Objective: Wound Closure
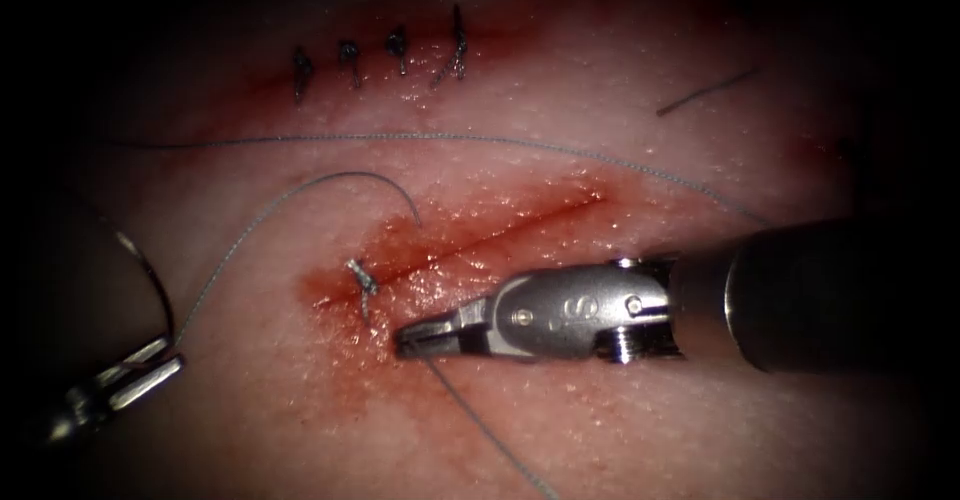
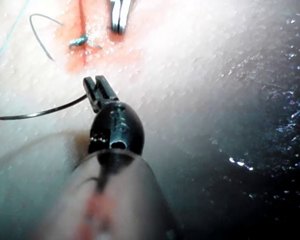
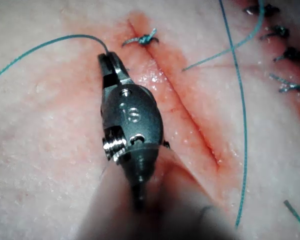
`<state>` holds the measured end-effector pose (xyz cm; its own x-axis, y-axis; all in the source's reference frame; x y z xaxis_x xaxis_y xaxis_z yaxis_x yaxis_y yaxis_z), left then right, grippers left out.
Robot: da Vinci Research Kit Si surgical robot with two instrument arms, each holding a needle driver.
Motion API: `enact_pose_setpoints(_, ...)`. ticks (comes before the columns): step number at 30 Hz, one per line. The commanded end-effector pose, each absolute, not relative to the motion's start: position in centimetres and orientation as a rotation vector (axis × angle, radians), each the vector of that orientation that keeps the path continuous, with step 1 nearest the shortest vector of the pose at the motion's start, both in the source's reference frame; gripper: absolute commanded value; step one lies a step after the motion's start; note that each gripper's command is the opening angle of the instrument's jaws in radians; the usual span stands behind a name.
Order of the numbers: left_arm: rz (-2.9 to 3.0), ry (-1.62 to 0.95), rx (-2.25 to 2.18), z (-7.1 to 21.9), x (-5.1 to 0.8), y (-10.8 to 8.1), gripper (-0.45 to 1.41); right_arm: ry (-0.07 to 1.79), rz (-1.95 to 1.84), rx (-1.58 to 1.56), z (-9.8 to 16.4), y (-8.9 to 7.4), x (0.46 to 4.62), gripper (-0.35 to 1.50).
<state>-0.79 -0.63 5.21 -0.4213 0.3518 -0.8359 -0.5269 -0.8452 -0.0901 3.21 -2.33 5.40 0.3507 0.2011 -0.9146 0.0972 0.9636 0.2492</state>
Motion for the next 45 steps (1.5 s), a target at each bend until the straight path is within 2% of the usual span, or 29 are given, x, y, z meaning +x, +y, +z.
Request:
enact_pose_setpoints(1, 2.267, 0.248, -1.272, 5.3, -0.85, -0.7, -0.45, 1.222, 0.038, 0.293, 5.4, -2.5, 3.21, -0.35)
enact_pose_setpoints(9, 2.266, 0.247, -1.273, 5.3, -0.87, -0.7, -0.45, 1.261, -0.149, 0.311, 4.8, -3.1, 2.94, -0.35)
enact_pose_setpoints(18, 2.266, 0.247, -1.276, 5.3, -0.89, -0.7, -0.45, 1.276, -0.171, 0.307, 4.5, -3.1, 3.05, -0.35)
enact_pose_setpoints(19, 2.266, 0.247, -1.276, 5.3, -0.89, -0.7, -0.45, 1.273, -0.168, 0.309, 4.5, -3.1, 3.07, 0.0)
enact_pose_setpoints(20, 2.266, 0.247, -1.276, 5.3, -0.89, -0.7, -0.45, 1.268, -0.151, 0.291, 4.5, -3.0, 3.09, 0.59)
enact_pose_setpoints(22, 2.265, 0.247, -1.276, 5.3, -0.9, -0.7, -0.45, 1.223, -0.087, 0.226, 4.5, -2.9, 3.06, 1.28)
enact_pose_setpoints(24, 2.266, 0.25, -1.277, 5.3, -0.9, -0.7, -0.45, 1.155, -0.013, 0.138, 4.4, -2.7, 2.94, 1.36)
enact_pose_setpoints(30, 2.279, 0.268, -1.282, 5.5, -0.86, -0.5, -0.45, 1.037, 0.065, 0.02, 4.4, -2.1, 2.65, 1.4)
enact_pose_setpoints(33, 2.28, 0.267, -1.277, 5.6, -0.85, -0.3, -0.45, 1.0, 0.266, 0.06, 4.5, -1.8, 2.66, 1.25)
enact_pose_setpoints(36, 2.268, 0.281, -1.286, 5.7, -0.83, -0.2, -0.45, 0.979, 0.586, 0.168, 4.6, -1.6, 2.73, 0.98)
enact_pose_setpoints(37, 2.27, 0.287, -1.292, 5.7, -0.83, -0.1, -0.45, 0.937, 0.804, 0.257, 4.8, -1.5, 2.87, 0.61)
enact_pose_setpoints(39, 2.271, 0.291, -1.292, 5.8, -0.83, -0.1, -0.45, 0.918, 0.853, 0.293, 4.9, -1.5, 2.93, 0.66)
enact_pose_setpoints(43, 2.271, 0.312, -1.294, 5.8, -0.83, -0.2, -0.45, 0.857, 1.018, 0.397, 5.2, -1.5, 3.19, 0.99)
enact_pose_setpoints(45, 2.271, 0.314, -1.292, 5.8, -0.84, -0.2, -0.45, 0.849, 1.079, 0.396, 5.4, -1.5, 3.33, 1.04)
